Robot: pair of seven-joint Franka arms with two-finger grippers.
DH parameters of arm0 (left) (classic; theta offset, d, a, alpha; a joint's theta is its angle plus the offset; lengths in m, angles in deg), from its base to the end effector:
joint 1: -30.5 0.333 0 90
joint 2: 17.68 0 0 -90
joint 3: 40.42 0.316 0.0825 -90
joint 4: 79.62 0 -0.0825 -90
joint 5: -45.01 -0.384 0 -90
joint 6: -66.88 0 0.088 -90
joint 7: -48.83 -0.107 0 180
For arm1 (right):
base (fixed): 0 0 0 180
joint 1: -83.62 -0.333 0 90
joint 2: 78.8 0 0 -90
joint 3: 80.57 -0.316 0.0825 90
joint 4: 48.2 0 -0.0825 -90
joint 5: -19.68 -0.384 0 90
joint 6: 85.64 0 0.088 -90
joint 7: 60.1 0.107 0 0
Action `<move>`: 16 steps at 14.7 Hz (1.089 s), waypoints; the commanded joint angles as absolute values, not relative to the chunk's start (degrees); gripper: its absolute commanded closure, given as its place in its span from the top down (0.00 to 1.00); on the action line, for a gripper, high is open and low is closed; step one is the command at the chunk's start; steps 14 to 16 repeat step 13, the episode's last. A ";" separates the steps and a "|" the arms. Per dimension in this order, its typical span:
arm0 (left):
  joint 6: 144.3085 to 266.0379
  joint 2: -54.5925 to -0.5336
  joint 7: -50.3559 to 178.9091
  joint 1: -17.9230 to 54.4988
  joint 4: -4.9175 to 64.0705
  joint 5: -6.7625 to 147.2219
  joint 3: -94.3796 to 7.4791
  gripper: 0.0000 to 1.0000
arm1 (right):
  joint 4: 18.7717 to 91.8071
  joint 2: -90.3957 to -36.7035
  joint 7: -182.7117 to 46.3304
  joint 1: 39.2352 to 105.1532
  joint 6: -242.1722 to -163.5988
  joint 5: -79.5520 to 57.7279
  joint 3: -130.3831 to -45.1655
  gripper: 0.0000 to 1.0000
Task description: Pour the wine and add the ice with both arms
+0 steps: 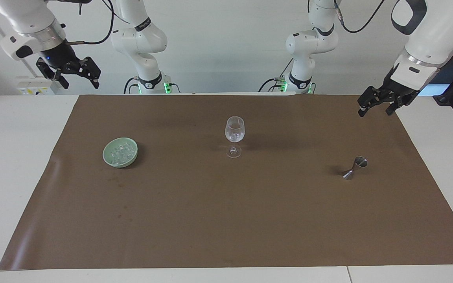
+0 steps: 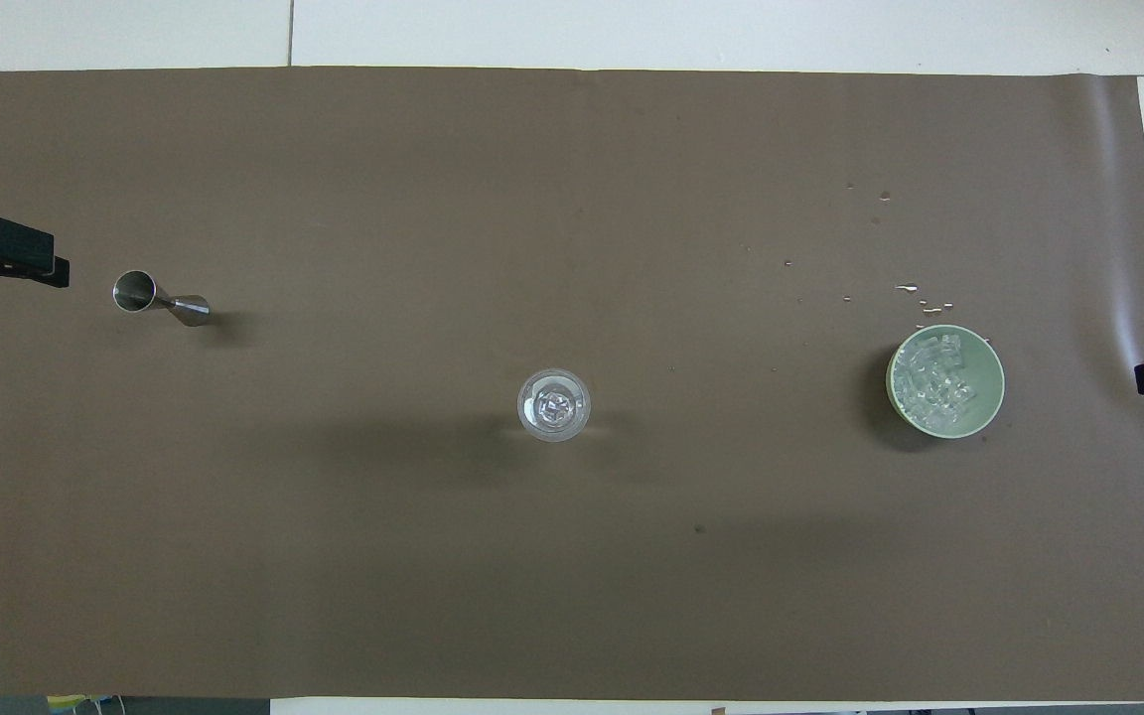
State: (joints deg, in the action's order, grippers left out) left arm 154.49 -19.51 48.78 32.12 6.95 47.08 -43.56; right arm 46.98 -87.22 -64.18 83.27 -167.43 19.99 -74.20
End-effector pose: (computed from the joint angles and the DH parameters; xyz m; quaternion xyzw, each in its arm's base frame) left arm 0.5603 -0.0183 0.6313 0.9997 -0.0143 -0.0071 0.0188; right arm 0.4895 -0.0568 0.6470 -0.9989 0.0162 0.0432 0.0092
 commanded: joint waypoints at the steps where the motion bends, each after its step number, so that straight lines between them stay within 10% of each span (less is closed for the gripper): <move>1: 151.26 -18.30 46.11 27.97 6.77 46.50 -39.90 1.00 | 48.57 -88.47 -64.50 83.36 -170.61 19.32 -75.12 1.00; 16: 150.37 -15.31 44.79 28.75 11.69 46.76 -39.81 1.00 | 49.27 -88.56 -64.50 83.79 -170.89 21.52 -75.48 1.00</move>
